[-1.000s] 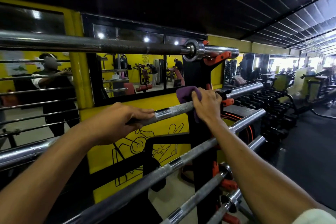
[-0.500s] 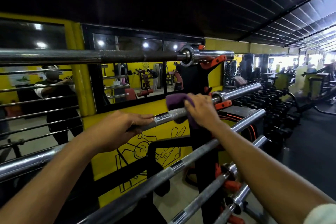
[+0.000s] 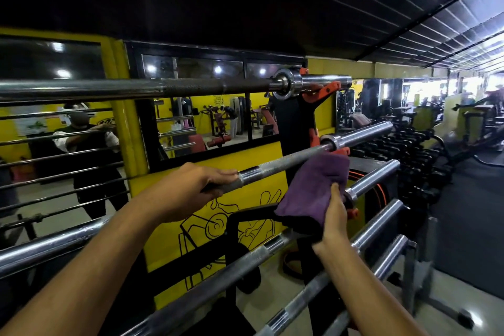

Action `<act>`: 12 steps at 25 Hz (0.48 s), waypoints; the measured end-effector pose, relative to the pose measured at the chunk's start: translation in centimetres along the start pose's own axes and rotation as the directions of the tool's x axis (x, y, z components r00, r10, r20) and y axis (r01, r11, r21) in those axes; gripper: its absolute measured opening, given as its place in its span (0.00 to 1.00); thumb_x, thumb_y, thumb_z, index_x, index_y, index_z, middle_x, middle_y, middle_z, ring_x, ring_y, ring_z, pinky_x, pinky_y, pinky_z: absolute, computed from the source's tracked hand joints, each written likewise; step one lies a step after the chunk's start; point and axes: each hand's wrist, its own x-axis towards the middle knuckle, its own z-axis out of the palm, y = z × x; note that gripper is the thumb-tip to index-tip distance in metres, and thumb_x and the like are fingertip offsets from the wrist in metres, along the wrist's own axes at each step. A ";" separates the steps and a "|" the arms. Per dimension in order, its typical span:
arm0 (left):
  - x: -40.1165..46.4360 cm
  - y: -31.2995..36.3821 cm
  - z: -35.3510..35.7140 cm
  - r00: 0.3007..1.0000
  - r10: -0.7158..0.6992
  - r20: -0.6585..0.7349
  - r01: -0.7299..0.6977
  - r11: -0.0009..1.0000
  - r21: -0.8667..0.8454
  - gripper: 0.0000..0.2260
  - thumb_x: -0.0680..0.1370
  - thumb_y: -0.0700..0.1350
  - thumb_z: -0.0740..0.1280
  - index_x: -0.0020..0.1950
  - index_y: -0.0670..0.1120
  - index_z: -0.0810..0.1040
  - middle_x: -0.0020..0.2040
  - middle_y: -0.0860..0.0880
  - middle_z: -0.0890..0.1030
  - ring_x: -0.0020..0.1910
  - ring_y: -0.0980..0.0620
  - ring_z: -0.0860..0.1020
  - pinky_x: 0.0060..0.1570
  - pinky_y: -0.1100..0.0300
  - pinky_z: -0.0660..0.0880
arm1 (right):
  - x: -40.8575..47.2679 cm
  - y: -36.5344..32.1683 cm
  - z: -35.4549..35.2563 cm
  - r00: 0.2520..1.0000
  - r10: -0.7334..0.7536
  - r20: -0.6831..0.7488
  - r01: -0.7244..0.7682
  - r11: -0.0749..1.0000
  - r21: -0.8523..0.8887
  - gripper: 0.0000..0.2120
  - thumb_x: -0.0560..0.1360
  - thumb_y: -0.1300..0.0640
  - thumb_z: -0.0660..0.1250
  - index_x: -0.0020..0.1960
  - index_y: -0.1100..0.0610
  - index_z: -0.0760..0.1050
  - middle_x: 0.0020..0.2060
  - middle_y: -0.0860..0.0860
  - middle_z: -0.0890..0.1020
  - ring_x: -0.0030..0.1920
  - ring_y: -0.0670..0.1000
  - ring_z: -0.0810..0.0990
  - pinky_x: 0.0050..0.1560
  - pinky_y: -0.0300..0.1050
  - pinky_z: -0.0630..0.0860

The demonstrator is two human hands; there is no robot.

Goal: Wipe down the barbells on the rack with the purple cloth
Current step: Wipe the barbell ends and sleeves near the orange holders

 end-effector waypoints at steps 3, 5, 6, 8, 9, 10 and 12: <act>-0.1 0.1 0.0 1.000 -0.011 -0.010 0.011 1.000 -0.012 0.22 0.80 0.42 0.67 0.72 0.59 0.71 0.71 0.68 0.67 0.70 0.63 0.68 0.69 0.62 0.67 | -2.7 -0.4 -1.1 0.988 0.135 0.079 -0.142 0.986 0.091 0.25 0.78 0.37 0.64 0.63 0.56 0.76 0.42 0.51 0.87 0.39 0.53 0.86 0.42 0.49 0.81; -0.1 0.3 -0.1 1.000 -0.012 -0.020 0.011 1.000 -0.020 0.22 0.80 0.42 0.67 0.72 0.59 0.71 0.72 0.66 0.68 0.71 0.63 0.68 0.71 0.59 0.67 | -3.9 -1.0 -1.6 0.967 0.134 0.217 -0.154 0.985 0.076 0.22 0.78 0.38 0.65 0.59 0.56 0.79 0.43 0.53 0.88 0.39 0.53 0.87 0.38 0.46 0.81; -0.2 0.4 -0.1 1.000 -0.009 -0.020 0.009 1.000 -0.023 0.22 0.80 0.43 0.68 0.72 0.59 0.71 0.72 0.65 0.68 0.70 0.62 0.68 0.70 0.59 0.67 | -4.3 -1.2 -1.7 0.954 0.117 0.276 -0.135 0.990 0.044 0.21 0.77 0.41 0.66 0.60 0.56 0.79 0.47 0.53 0.88 0.43 0.54 0.87 0.41 0.47 0.82; -0.3 0.5 -0.1 1.000 -0.008 -0.028 0.008 1.000 -0.030 0.22 0.80 0.45 0.69 0.73 0.59 0.71 0.73 0.64 0.69 0.70 0.61 0.70 0.69 0.59 0.69 | -4.6 -1.7 -2.3 0.936 0.106 0.334 -0.096 0.994 -0.047 0.24 0.73 0.47 0.72 0.65 0.57 0.77 0.54 0.56 0.86 0.50 0.57 0.86 0.48 0.51 0.82; -0.3 0.6 -0.1 1.000 -0.011 -0.025 0.011 1.000 -0.008 0.22 0.80 0.47 0.69 0.73 0.58 0.71 0.73 0.63 0.70 0.69 0.60 0.70 0.68 0.59 0.69 | -4.9 -1.9 -2.8 0.929 0.106 0.355 -0.081 0.993 -0.086 0.26 0.71 0.52 0.75 0.67 0.58 0.76 0.56 0.58 0.85 0.52 0.58 0.86 0.50 0.53 0.82; -0.4 0.7 -0.1 1.000 -0.014 -0.022 0.014 0.999 0.040 0.23 0.80 0.49 0.69 0.74 0.59 0.70 0.73 0.62 0.70 0.69 0.59 0.71 0.66 0.59 0.70 | -5.2 -1.8 -3.4 0.920 0.102 0.379 -0.059 0.991 -0.124 0.28 0.69 0.55 0.76 0.68 0.60 0.76 0.57 0.59 0.84 0.53 0.59 0.85 0.52 0.54 0.82; -1.0 1.4 0.4 0.996 0.024 -0.086 -0.007 0.982 0.191 0.23 0.80 0.52 0.67 0.75 0.60 0.67 0.74 0.61 0.70 0.68 0.57 0.71 0.63 0.56 0.73 | -6.4 -1.7 -5.1 0.904 0.094 0.417 -0.011 0.981 -0.196 0.29 0.65 0.57 0.77 0.66 0.61 0.76 0.58 0.61 0.83 0.54 0.60 0.85 0.53 0.54 0.83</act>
